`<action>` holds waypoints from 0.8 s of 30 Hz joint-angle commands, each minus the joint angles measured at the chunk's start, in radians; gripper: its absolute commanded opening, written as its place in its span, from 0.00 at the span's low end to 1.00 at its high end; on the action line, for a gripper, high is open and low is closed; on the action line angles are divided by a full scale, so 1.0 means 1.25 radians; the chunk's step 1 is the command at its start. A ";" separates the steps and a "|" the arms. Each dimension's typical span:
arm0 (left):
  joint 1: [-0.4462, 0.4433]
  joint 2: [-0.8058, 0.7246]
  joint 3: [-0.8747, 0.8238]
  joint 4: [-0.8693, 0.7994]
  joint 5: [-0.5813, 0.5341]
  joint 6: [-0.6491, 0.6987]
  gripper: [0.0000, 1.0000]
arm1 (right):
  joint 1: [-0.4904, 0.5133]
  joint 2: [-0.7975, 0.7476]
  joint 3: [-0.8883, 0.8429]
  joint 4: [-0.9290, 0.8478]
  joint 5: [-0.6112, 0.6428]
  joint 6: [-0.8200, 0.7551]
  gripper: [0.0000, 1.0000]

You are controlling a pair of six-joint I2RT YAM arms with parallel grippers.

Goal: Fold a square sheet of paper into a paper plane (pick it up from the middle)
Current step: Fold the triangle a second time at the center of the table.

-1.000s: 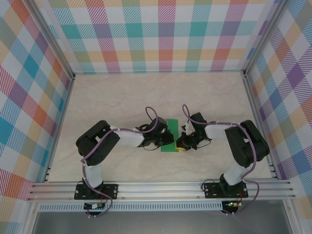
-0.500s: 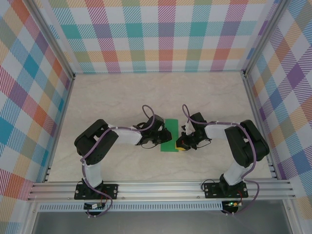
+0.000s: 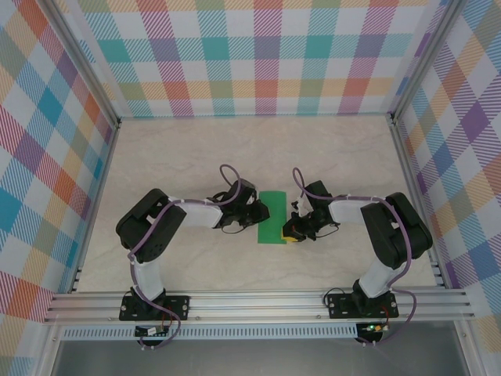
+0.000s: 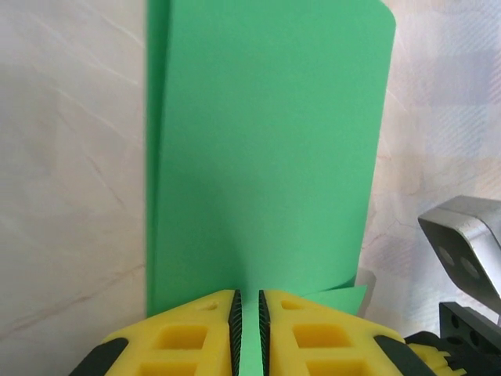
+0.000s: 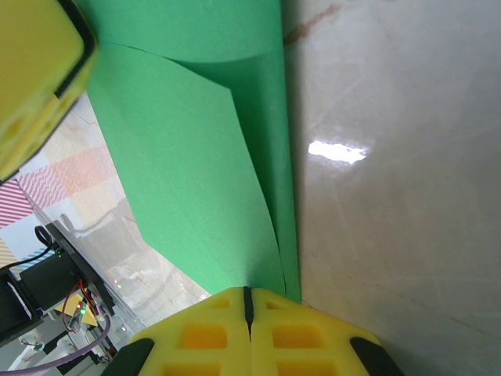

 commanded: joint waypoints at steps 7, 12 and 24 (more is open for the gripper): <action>0.069 -0.034 0.006 -0.085 -0.069 0.057 0.19 | 0.004 0.042 -0.029 -0.054 0.100 -0.005 0.06; 0.064 -0.099 0.004 -0.083 -0.024 0.060 0.21 | 0.004 0.038 -0.026 -0.056 0.099 -0.008 0.06; -0.006 -0.043 0.044 -0.063 0.115 0.068 0.18 | 0.004 0.009 0.003 -0.042 0.068 -0.003 0.08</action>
